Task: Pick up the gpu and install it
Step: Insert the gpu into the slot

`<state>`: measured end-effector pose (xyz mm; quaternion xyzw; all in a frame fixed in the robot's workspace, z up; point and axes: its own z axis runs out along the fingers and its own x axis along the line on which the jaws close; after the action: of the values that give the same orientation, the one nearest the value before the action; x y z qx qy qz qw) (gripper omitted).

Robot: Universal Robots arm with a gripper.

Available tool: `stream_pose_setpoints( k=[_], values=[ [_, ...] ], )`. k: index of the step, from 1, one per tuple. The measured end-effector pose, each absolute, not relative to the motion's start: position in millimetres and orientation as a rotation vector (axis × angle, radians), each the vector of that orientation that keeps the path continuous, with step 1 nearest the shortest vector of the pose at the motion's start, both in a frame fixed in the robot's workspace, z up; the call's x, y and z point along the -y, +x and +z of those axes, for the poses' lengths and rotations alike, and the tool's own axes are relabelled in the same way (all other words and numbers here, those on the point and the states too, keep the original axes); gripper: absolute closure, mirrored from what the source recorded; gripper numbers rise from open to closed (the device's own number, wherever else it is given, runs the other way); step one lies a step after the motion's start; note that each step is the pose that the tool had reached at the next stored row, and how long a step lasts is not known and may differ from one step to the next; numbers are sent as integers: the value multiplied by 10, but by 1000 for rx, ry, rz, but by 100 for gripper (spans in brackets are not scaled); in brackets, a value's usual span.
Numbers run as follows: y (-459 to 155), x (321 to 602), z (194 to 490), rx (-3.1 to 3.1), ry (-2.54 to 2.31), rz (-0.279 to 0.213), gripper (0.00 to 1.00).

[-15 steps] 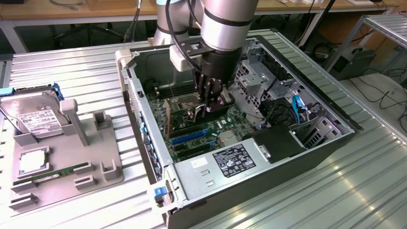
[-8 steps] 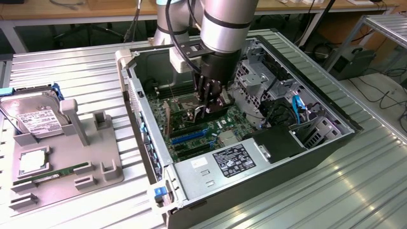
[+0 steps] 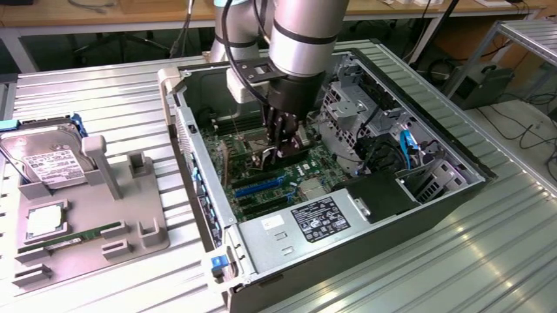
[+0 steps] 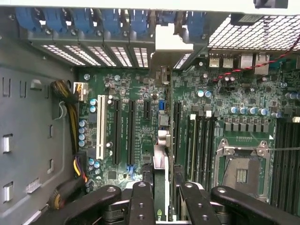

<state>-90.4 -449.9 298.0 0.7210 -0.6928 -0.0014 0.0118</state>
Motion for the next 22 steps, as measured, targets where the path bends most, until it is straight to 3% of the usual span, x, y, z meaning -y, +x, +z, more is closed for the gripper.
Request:
stream_pose_setpoints(
  k=[22],
  values=[
    [-1049, 4506, 2794, 2179, 2224, 1, 74]
  ],
)
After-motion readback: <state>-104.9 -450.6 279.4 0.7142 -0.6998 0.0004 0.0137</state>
